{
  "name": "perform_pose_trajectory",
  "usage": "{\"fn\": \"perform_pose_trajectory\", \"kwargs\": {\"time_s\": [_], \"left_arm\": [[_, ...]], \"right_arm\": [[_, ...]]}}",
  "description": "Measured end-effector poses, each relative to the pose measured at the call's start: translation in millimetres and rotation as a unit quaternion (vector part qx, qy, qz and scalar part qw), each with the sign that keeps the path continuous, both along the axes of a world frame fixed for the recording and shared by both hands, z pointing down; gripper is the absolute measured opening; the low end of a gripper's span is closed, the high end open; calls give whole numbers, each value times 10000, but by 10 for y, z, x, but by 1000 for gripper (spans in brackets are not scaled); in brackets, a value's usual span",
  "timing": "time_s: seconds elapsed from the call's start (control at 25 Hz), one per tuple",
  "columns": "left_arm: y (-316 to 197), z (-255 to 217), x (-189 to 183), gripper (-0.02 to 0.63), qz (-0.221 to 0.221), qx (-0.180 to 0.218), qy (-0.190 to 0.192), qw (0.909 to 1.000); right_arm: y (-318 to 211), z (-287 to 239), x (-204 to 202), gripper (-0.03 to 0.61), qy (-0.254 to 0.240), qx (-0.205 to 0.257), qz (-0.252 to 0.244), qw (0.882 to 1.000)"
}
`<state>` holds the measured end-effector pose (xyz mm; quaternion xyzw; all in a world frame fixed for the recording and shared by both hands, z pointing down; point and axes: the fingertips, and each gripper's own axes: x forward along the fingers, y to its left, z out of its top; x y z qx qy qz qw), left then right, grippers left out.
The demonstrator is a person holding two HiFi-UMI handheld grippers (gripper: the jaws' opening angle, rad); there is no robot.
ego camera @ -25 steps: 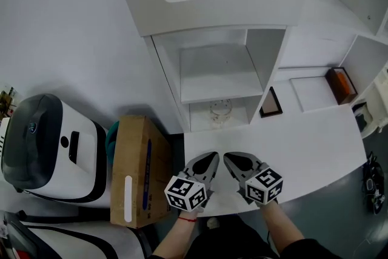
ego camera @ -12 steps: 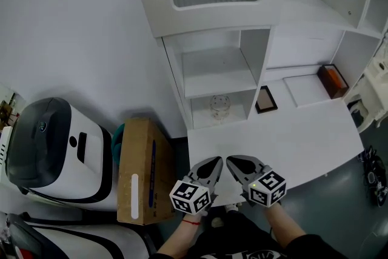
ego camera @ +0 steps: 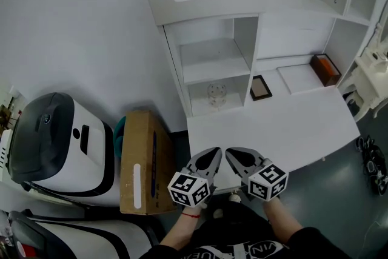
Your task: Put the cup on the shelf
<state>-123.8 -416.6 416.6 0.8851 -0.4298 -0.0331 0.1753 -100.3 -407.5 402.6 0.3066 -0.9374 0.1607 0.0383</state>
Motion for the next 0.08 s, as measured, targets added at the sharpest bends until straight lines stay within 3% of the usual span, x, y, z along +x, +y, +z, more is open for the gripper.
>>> {"fn": "perform_pose_trajectory", "kwargs": {"time_s": [0.08], "left_arm": [[71, -36, 17, 6, 19, 44, -33, 10000]], "right_arm": [[70, -24, 1, 5, -19, 7, -10, 10000]]}}
